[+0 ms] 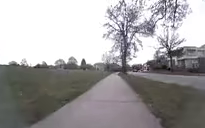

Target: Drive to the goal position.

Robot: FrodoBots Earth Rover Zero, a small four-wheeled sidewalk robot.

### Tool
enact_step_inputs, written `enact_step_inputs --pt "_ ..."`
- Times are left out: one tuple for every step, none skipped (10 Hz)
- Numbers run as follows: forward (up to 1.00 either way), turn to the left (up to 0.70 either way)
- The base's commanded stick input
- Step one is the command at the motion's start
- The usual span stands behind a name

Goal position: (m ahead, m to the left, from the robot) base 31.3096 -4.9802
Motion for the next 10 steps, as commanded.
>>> enact_step_inputs --pt "1.0 0.0" --pt "1.0 0.0" --pt "1.0 0.0" --pt "1.0 0.0" --pt "1.0 0.0" --pt "1.0 0.0" --pt "1.0 0.0" --pt "1.0 -0.24" --pt "1.0 -0.38" --pt "1.0 0.0"
